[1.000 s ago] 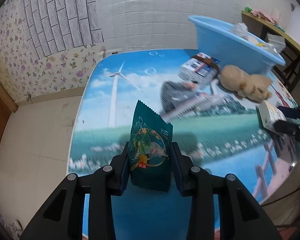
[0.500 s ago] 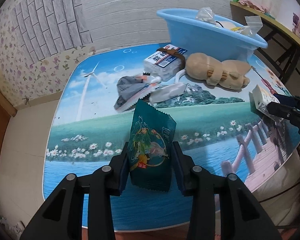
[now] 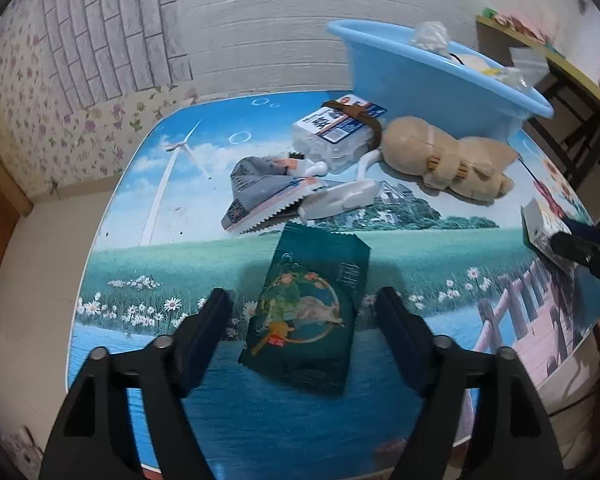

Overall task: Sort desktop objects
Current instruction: 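Lift the green packet with the left tool while the right tool lifts the tissue pack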

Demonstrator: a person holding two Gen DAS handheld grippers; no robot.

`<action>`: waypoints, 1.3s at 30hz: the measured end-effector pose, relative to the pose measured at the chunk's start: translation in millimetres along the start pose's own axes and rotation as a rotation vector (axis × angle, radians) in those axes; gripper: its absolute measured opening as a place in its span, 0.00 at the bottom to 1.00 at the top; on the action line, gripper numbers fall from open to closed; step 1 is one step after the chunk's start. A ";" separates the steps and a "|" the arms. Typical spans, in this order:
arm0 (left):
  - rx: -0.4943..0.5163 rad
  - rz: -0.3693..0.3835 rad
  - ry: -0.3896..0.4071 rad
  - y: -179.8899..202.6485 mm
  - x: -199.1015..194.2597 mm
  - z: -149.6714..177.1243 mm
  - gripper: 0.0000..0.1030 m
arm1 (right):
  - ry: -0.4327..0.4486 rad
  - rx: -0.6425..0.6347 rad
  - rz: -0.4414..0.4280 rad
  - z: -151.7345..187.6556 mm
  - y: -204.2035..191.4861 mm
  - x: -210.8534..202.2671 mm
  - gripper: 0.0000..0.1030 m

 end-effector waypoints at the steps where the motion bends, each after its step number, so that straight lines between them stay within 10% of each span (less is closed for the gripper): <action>1: -0.002 -0.004 0.004 -1.1 1.2 -0.4 0.79 | 0.000 0.000 0.000 0.3 0.5 -0.8 0.58; 6: 0.017 0.013 0.025 4.8 3.8 -3.3 0.78 | -0.007 -0.041 -0.004 0.6 -5.3 -0.1 0.63; 8: 0.031 0.027 0.050 8.5 1.2 -5.7 0.48 | -0.015 -0.051 -0.006 2.0 -8.0 1.0 0.69; 14: -0.012 0.044 0.056 2.1 -3.6 -6.3 0.42 | -0.023 -0.055 0.001 4.4 -7.0 5.6 0.71; 25: -0.082 0.034 0.080 -2.9 -30.3 -21.8 0.21 | 0.076 -0.067 -0.035 -13.8 -13.2 -17.8 0.57; 34: -0.031 0.007 0.010 5.1 -14.8 -8.8 0.24 | 0.087 -0.091 -0.050 -17.9 -19.8 -25.5 0.57; 39: 0.053 -0.104 0.041 0.9 -12.3 -9.5 0.78 | 0.084 -0.089 -0.052 -18.2 -18.7 -25.6 0.57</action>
Point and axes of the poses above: each gripper's, at about its wrist camera, not at the fingertips, and x roughly the way its jaws point, y to its right, z to its underside, the point moved 10 cm from there along x, roughly the way its jaws point, and after that the axes turned 10 degrees about y, right-handed, at the moved point
